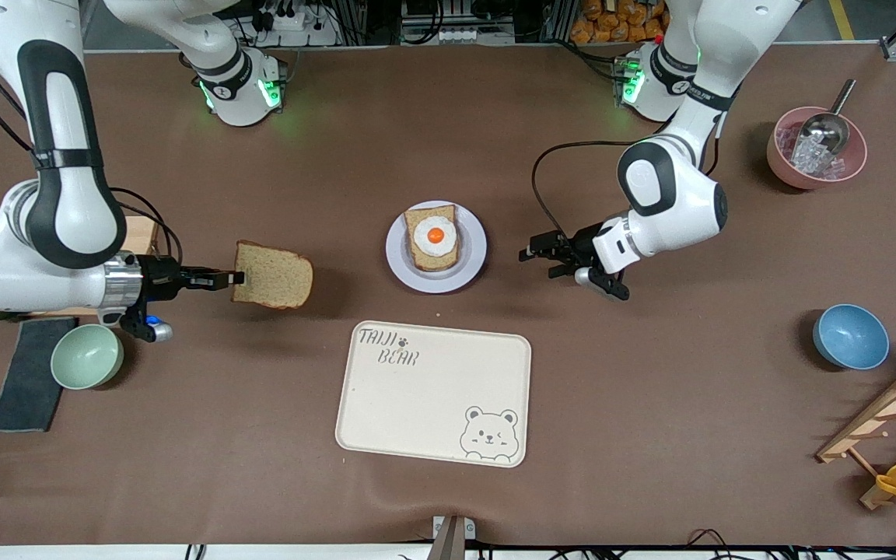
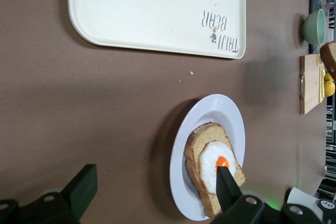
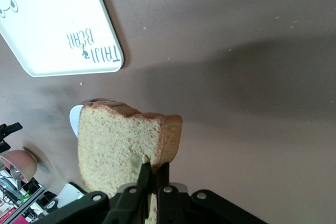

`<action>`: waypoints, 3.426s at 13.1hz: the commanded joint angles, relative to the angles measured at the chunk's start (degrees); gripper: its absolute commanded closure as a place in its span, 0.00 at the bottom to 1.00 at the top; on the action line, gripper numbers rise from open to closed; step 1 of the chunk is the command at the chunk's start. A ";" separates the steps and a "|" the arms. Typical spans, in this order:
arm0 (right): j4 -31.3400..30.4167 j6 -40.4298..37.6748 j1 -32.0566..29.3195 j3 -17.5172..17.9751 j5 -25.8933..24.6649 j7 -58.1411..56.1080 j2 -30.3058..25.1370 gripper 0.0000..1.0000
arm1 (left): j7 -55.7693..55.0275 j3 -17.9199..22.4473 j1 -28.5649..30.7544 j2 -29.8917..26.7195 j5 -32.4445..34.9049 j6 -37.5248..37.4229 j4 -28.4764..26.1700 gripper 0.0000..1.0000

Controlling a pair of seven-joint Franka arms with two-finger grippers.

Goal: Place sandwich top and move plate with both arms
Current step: 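Carry the bread slice with the right gripper over the egg toast, then lower the bread onto the egg toast and open the right gripper, then withdraw the right gripper toward the cutting board while the left gripper holds the plate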

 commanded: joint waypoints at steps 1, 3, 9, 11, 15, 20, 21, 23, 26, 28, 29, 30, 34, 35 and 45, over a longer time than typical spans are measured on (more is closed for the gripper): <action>-3.28 3.08 2.38 0.73 1.54 3.44 -2.79 1.00 | -0.68 -0.40 0.78 -1.83 1.42 0.18 -1.35 0.00; -3.90 4.58 2.47 2.93 3.73 5.38 -3.05 1.00 | -0.77 -0.49 1.22 -2.18 1.42 0.09 -1.70 0.00; -8.03 18.79 3.61 13.98 6.20 14.05 -3.93 1.00 | -3.40 -0.84 0.44 -2.01 1.42 0.09 -1.62 0.00; -8.03 22.59 3.53 18.48 6.03 15.67 -3.84 1.00 | -4.45 -1.01 0.08 -1.83 1.42 0.09 -1.71 0.00; -9.00 28.57 4.49 25.16 2.43 15.58 -3.84 1.00 | -8.15 -1.10 -2.20 -1.48 1.42 0.35 -1.45 0.00; -14.09 39.73 4.58 32.55 2.25 15.58 -3.14 1.00 | -10.88 -1.19 -4.14 0.02 0.80 2.19 -0.56 0.00; -15.49 41.40 4.58 33.43 2.25 15.41 -3.14 1.00 | -11.31 -1.19 -4.05 0.10 0.80 2.29 -0.56 0.00; -17.08 43.60 4.58 34.92 2.16 15.14 -2.97 1.00 | -11.49 -1.19 -4.14 1.07 0.45 2.55 -0.21 0.00; -17.96 45.71 5.20 35.02 1.64 14.97 -1.74 1.00 | -11.41 -1.19 -5.63 1.86 -3.84 4.13 0.31 0.00; -18.05 47.64 5.89 35.02 1.54 15.40 -0.43 0.83 | -11.32 -1.36 -7.46 2.91 -5.78 6.32 0.40 0.00; -18.05 48.78 6.34 35.19 1.54 15.75 0.02 0.66 | -11.32 -1.36 -8.52 3.35 -7.01 7.63 0.32 0.00; -18.05 48.88 6.51 35.28 1.63 15.93 0.37 0.56 | -11.32 -1.36 -9.14 3.44 -7.89 8.17 -0.12 0.00; -17.53 48.10 5.56 35.28 1.63 19.80 -0.50 0.00 | -11.14 -1.45 -11.34 4.32 -11.06 9.22 -0.74 0.00; -17.44 47.74 4.42 35.19 1.63 19.80 -1.37 0.00 | -11.05 -1.45 -12.30 5.02 -11.94 10.19 -0.65 0.00; -7.36 13.42 -24.66 35.02 -22.22 17.96 -8.41 0.00 | 3.78 -2.06 -12.84 8.54 -25.11 10.73 0.05 0.00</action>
